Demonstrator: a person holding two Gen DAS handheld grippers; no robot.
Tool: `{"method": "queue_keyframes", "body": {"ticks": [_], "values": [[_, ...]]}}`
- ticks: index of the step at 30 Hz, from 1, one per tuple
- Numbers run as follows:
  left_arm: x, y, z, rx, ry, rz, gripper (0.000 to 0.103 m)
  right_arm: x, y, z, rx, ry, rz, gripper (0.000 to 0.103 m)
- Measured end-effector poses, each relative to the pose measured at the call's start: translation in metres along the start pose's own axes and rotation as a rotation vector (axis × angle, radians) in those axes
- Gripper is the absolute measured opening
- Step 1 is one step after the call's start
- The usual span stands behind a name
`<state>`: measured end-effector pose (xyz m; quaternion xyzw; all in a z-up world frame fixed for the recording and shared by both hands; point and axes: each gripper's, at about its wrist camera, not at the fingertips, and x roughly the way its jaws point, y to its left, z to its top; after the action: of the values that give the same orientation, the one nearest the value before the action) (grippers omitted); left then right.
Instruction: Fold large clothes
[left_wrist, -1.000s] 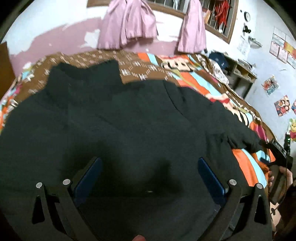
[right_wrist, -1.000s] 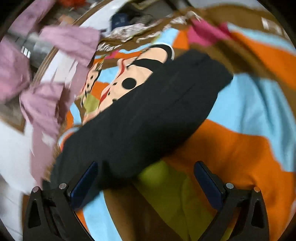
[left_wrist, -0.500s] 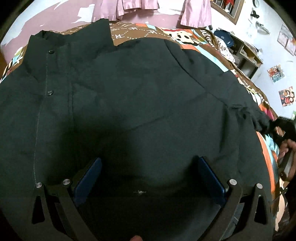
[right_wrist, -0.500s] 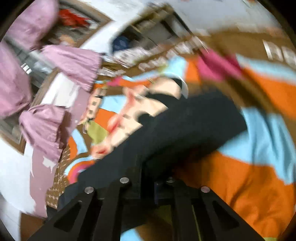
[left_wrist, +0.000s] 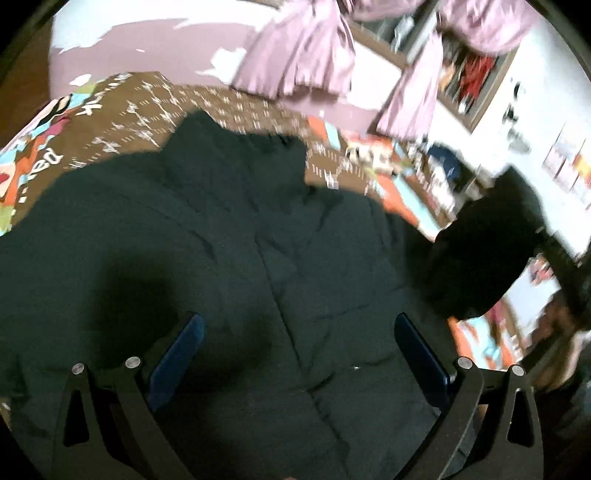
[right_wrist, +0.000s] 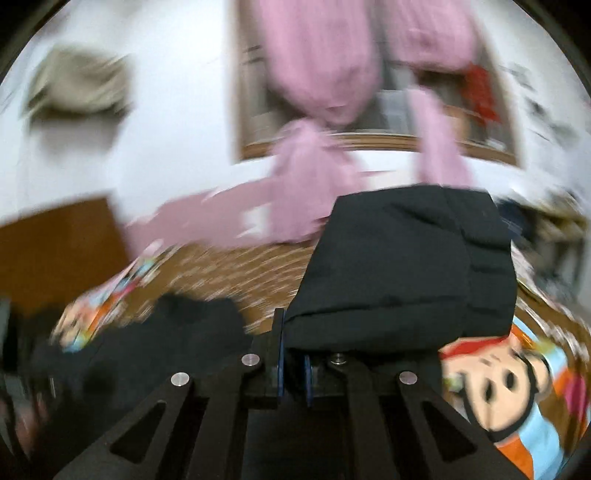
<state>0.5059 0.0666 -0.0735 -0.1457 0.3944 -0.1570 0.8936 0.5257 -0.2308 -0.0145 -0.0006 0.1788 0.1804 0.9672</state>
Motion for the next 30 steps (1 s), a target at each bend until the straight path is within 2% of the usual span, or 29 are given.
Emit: {"method": "queue_keyframes", "body": {"ticks": [3, 7, 10, 12, 13, 14, 15, 19, 22, 24, 26, 30], "values": [[-0.039, 0.028, 0.008, -0.066, -0.066, -0.055, 0.101, 0.015, 0.054, -0.019, -0.165, 0.074, 0.083, 0.007], [-0.071, 0.054, 0.014, -0.136, -0.106, -0.108, 0.101, 0.039, 0.112, -0.067, -0.364, 0.252, 0.159, 0.008], [-0.079, 0.070, 0.010, -0.173, -0.088, -0.133, 0.101, 0.061, 0.129, -0.107, -0.427, 0.407, 0.208, 0.021], [-0.082, 0.077, 0.006, -0.187, -0.073, -0.142, 0.101, 0.068, 0.133, -0.128, -0.391, 0.483, 0.269, 0.040], [-0.081, 0.080, 0.003, -0.196, -0.060, -0.147, 0.101, 0.069, 0.131, -0.140, -0.375, 0.512, 0.289, 0.047], [-0.078, 0.082, 0.001, -0.206, -0.046, -0.151, 0.101, 0.066, 0.132, -0.147, -0.383, 0.518, 0.294, 0.059], [-0.074, 0.084, 0.000, -0.217, -0.033, -0.156, 0.101, 0.062, 0.138, -0.149, -0.398, 0.513, 0.299, 0.064], [-0.059, 0.092, 0.001, -0.264, -0.005, -0.198, 0.101, 0.040, 0.139, -0.156, -0.475, 0.458, 0.303, 0.071], [-0.047, 0.095, 0.000, -0.274, 0.025, -0.202, 0.101, 0.032, 0.131, -0.155, -0.450, 0.430, 0.275, 0.074], [-0.038, 0.099, -0.002, -0.275, 0.058, -0.165, 0.101, 0.032, 0.125, -0.149, -0.412, 0.407, 0.241, 0.074], [-0.027, 0.102, -0.004, -0.263, 0.096, -0.094, 0.101, 0.027, 0.114, -0.142, -0.367, 0.380, 0.208, 0.075], [-0.010, 0.099, -0.008, -0.203, 0.135, 0.006, 0.100, 0.024, 0.089, -0.128, -0.252, 0.326, 0.124, 0.078]]}}
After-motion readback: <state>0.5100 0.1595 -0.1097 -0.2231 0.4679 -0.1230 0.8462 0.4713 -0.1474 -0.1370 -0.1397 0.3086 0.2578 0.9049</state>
